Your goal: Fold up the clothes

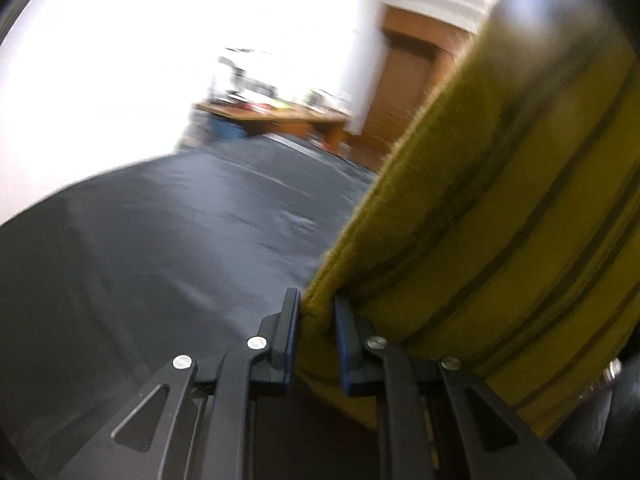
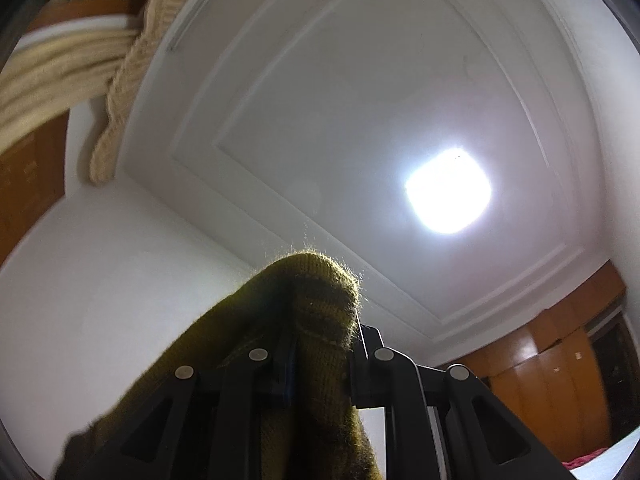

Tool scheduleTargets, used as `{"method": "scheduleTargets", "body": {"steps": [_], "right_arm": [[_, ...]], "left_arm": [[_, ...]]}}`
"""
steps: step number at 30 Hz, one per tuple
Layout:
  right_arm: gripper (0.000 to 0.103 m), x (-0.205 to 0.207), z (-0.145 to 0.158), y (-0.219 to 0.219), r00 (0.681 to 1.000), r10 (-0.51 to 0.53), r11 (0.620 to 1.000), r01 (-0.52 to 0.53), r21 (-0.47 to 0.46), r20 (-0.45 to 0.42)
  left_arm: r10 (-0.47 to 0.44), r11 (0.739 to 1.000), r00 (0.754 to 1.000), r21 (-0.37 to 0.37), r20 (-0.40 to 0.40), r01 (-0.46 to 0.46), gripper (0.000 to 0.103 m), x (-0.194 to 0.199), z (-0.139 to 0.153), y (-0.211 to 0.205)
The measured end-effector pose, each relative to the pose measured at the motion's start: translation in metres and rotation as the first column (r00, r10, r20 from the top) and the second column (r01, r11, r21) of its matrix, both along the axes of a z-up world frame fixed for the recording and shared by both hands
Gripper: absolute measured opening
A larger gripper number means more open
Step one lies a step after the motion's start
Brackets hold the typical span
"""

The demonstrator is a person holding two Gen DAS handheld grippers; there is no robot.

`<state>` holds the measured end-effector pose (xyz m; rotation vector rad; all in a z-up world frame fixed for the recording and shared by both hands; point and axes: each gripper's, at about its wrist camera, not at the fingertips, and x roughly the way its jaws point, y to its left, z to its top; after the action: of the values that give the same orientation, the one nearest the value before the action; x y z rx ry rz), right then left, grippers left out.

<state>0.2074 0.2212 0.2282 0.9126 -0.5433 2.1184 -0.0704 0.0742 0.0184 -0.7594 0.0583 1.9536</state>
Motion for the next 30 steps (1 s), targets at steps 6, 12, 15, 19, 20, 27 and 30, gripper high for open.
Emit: {"method": "scheduleTargets", "body": {"steps": [6, 12, 15, 19, 20, 27, 30], "right_arm": [[0.018, -0.023, -0.002, 0.017, 0.996, -0.061, 0.996, 0.066, -0.067, 0.063], [0.018, -0.024, -0.011, 0.028, 0.997, -0.014, 0.993, 0.024, -0.118, 0.08], [0.018, -0.025, -0.006, 0.018, 0.997, 0.005, 0.995, 0.002, -0.101, 0.072], [0.018, -0.023, -0.003, 0.004, 0.998, 0.022, 0.998, -0.018, -0.063, 0.058], [0.018, -0.02, -0.002, 0.0, 0.998, 0.026, 0.998, -0.023, -0.052, 0.053], [0.018, -0.006, -0.009, 0.001, 0.998, 0.061, 0.997, -0.06, -0.039, 0.023], [0.018, 0.005, -0.025, 0.014, 0.997, 0.072, 0.997, -0.072, -0.038, 0.018]], "left_arm": [[0.344, 0.916, 0.939, 0.223, -0.008, -0.333, 0.005, -0.016, 0.059, -0.101], [0.288, 0.941, 0.955, 0.203, -0.067, -0.27, 0.024, -0.012, 0.078, -0.109], [0.206, 0.969, 0.975, 0.157, -0.081, -0.191, 0.091, -0.008, 0.058, -0.08], [0.076, 0.991, 0.996, 0.115, -0.048, -0.07, 0.094, -0.012, 0.028, -0.038], [0.034, 0.995, 0.999, 0.098, -0.033, -0.03, 0.094, -0.011, 0.019, -0.026], [-0.192, 0.981, 0.981, 0.004, 0.013, 0.192, 0.094, -0.025, -0.026, 0.06], [-0.321, 0.947, 0.946, 0.01, 0.048, 0.321, 0.094, -0.025, -0.033, 0.078]]}}
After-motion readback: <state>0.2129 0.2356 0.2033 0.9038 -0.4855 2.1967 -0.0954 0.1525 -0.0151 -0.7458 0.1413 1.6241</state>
